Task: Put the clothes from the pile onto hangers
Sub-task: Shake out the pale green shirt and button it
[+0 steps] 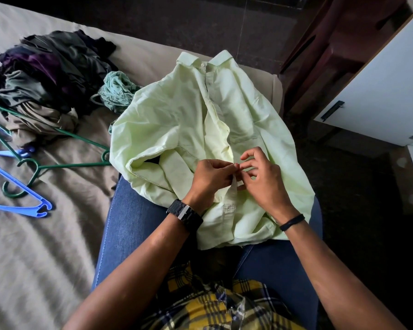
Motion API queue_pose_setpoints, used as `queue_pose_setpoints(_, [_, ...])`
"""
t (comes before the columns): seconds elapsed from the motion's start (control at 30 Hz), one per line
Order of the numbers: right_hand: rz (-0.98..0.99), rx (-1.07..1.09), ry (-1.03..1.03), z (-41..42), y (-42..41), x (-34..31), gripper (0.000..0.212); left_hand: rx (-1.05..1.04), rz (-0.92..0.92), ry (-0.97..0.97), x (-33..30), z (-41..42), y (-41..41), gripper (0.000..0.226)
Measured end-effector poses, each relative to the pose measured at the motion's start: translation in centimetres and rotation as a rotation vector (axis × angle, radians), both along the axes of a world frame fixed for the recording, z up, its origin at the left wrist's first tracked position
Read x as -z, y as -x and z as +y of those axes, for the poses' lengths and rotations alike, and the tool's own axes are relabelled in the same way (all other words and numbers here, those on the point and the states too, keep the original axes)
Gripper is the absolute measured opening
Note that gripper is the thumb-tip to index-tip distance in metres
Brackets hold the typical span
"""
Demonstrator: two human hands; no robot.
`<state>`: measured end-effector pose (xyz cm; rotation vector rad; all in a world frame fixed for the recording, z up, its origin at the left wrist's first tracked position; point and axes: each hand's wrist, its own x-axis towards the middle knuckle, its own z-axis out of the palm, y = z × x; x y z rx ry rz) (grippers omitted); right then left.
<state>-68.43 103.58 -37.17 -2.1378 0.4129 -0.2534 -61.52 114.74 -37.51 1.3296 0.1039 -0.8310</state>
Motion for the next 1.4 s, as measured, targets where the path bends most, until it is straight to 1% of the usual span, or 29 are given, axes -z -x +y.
queue_pose_setpoints(0.1, [-0.027, 0.027, 0.064, 0.0, 0.0, 0.1, 0.030, -0.060, 0.016, 0.024, 0.0, -0.2, 0.1, 0.007])
queue_pose_setpoints(0.2, [-0.040, 0.060, 0.080, 0.1, 0.0, 0.2, 0.031, -0.135, 0.050, 0.042, 0.2, -0.4, 0.3, 0.006])
queue_pose_setpoints(0.4, [-0.028, 0.137, 0.032, 0.3, 0.1, 0.8, 0.031, -0.177, 0.073, 0.060, 1.1, -0.5, 0.7, 0.008])
queue_pose_setpoints(0.5, [-0.002, 0.219, -0.017, 0.3, -0.2, 0.7, 0.030, -0.170, 0.064, 0.064, 1.5, -0.7, 0.7, 0.011])
queue_pose_setpoints(0.53, [0.017, 0.262, -0.095, 0.2, -0.4, 0.6, 0.028, -0.162, 0.053, 0.072, 1.6, -0.7, 0.7, 0.011])
queue_pose_setpoints(0.57, [0.033, 0.307, -0.246, 0.1, -0.6, 0.5, 0.026, -0.150, 0.044, 0.086, 1.6, -0.6, 0.6, 0.011])
queue_pose_setpoints(0.67, [0.065, 0.409, -0.950, -0.2, -1.0, -0.3, 0.021, -0.095, 0.037, 0.133, 1.8, -0.5, 0.2, 0.011])
queue_pose_setpoints(0.7, [0.076, 0.444, -1.148, -0.2, -1.0, -0.5, 0.021, -0.078, 0.031, 0.145, 1.8, -0.4, 0.0, 0.010])
queue_pose_setpoints(0.73, [0.076, 0.479, -1.284, -0.2, -1.0, -0.5, 0.022, -0.067, 0.021, 0.152, 1.7, -0.4, -0.2, 0.009])
queue_pose_setpoints(0.77, [0.065, 0.497, -1.349, -0.2, -1.0, -0.4, 0.021, -0.058, 0.013, 0.156, 1.7, -0.4, -0.4, 0.010])
queue_pose_setpoints(0.8, [0.050, 0.492, -1.334, 0.0, -0.9, -0.2, 0.018, -0.049, 0.010, 0.162, 1.5, -0.4, -0.6, 0.011])
queue_pose_setpoints(0.83, [0.028, 0.465, -1.231, 0.2, -0.9, -0.1, 0.014, -0.041, 0.016, 0.176, 1.4, -0.3, -0.8, 0.011])
queue_pose_setpoints(0.87, [0.009, 0.421, -1.045, 0.4, -0.7, -0.2, 0.009, -0.034, 0.027, 0.193, 1.3, -0.3, -1.0, 0.012])
queue_pose_setpoints(0.9, [0.013, 0.359, -0.802, 0.7, -0.4, -0.2, 0.011, -0.026, 0.036, 0.208, 1.1, -0.2, -1.1, 0.012])
queue_pose_setpoints(0.93, [0.044, 0.293, -0.559, 1.0, 0.1, -0.1, 0.021, -0.018, 0.035, 0.220, 1.0, -0.2, -1.3, 0.013])
queue_pose_setpoints(0.97, [0.082, 0.234, -0.376, 1.3, 0.6, 0.1, 0.031, -0.006, 0.029, 0.237, 1.0, -0.2, -1.4, 0.013])
queue_pose_setpoints(1.0, [0.118, 0.205, -0.277, 1.5, 1.0, 0.6, 0.036, 0.021, 0.017, 0.253, 1.0, -0.2, -1.5, 0.013])
queue_pose_setpoints(1.03, [0.144, 0.216, -0.256, 1.7, 1.2, 1.0, 0.036, 0.065, -0.002, 0.263, 1.0, -0.1, -1.4, 0.016])
queue_pose_setpoints(1.1, [0.167, 0.284, -0.283, 1.7, 1.5, 1.7, 0.028, 0.184, -0.097, 0.216, 1.3, 0.2, -1.2, 0.027])
queue_pose_setpoints(1.13, [0.169, 0.299, -0.312, 1.6, 1.6, 1.9, 0.023, 0.252, -0.176, 0.139, 1.7, 0.4, -0.9, 0.032])
queue_pose_setpoints(1.2, [0.150, 0.276, -0.330, 1.2, 1.7, 1.9, 0.013, 0.380, -0.366, -0.112, 2.5, 0.9, -0.2, 0.035])
queue_pose_setpoints(1.27, [0.144, 0.236, -0.250, 0.9, 1.9, 1.5, 0.007, 0.475, -0.559, -0.374, 3.2, 1.3, 0.3, 0.038])
queue_pose_setpoints(1.3, [0.142, 0.222, -0.206, 0.7, 2.1, 1.5, 0.008, 0.523, -0.643, -0.456, 3.4, 1.5, 0.4, 0.040])
queue_pose_setpoints(1.4, [0.154, 0.187, -0.080, 0.1, 2.5, 1.4, 0.006, 0.664, -0.795, -0.574, 3.5, 2.4, 0.9, 0.048])
